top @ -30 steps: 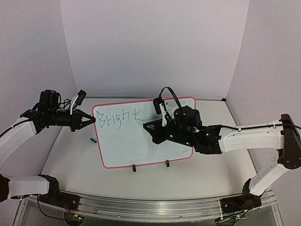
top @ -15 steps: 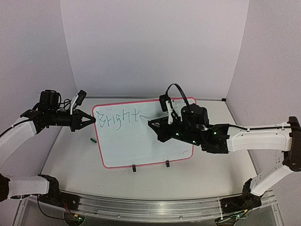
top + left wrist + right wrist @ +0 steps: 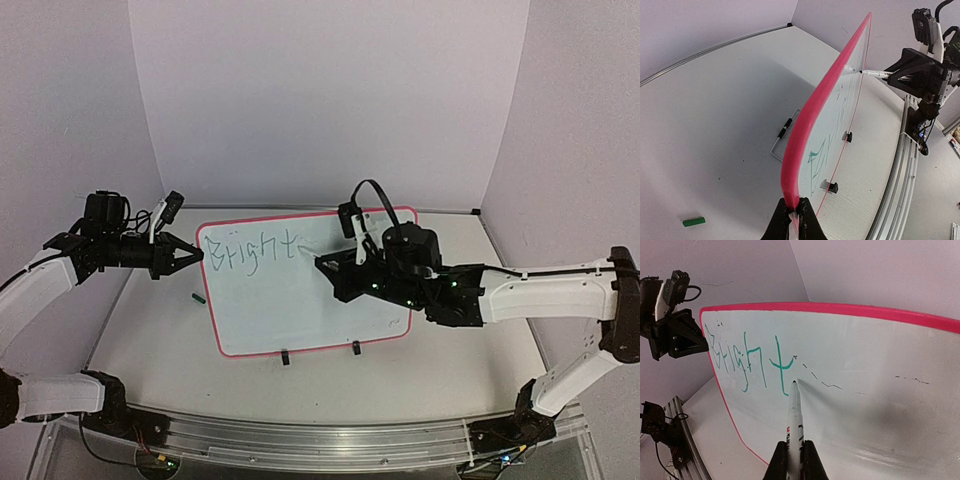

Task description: Write a sentence on the whiteboard

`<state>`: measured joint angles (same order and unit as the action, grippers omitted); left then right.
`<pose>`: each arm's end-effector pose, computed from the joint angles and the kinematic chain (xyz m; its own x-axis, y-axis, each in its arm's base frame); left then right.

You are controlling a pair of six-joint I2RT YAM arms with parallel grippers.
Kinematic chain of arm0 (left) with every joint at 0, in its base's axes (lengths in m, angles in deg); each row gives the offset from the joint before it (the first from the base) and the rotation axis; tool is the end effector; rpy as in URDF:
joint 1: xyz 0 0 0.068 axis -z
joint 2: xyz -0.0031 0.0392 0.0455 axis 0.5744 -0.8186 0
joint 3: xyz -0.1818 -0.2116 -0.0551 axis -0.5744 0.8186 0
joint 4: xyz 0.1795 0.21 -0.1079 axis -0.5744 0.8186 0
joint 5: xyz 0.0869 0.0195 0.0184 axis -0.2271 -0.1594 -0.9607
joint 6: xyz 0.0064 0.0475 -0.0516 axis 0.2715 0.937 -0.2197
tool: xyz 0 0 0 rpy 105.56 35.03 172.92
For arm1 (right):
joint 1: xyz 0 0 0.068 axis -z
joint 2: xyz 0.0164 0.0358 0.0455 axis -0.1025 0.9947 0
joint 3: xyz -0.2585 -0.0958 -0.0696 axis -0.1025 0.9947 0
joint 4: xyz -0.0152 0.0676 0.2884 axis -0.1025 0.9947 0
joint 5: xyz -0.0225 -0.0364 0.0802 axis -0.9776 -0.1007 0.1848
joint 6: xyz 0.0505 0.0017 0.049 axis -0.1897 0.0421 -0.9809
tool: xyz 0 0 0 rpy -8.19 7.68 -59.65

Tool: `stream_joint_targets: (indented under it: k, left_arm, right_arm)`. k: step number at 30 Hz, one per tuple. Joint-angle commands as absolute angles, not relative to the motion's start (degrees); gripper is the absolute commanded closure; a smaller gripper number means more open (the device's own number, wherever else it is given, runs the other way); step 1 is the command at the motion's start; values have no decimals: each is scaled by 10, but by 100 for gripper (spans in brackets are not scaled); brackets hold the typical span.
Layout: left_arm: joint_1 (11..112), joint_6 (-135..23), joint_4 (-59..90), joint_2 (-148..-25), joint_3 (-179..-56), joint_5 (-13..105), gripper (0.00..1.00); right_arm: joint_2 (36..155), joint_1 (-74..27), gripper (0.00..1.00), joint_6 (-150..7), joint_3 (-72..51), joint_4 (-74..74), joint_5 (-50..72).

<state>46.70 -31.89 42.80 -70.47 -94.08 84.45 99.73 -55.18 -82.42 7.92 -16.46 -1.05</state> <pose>0.2448 -0.0933 0.2926 -0.4029 0.2291 -0.8861 0.8231 0.5141 -0.2413 0.1986 0.3500 0.2818 -0.3492 -0.0031 -0.9370 -0.7646 0.5790 0.2831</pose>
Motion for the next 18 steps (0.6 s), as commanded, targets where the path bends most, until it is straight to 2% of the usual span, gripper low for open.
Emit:
stream_joint_targets:
  k: [1, 18]
  left_arm:
    - [474, -303, 448, -717, -939, 829, 100]
    - [474, -303, 448, -716, -938, 828, 100]
  right_arm:
    - [1009, -551, 100, -817, 63, -167, -31]
    - [971, -551, 100, -825, 93, -160, -74]
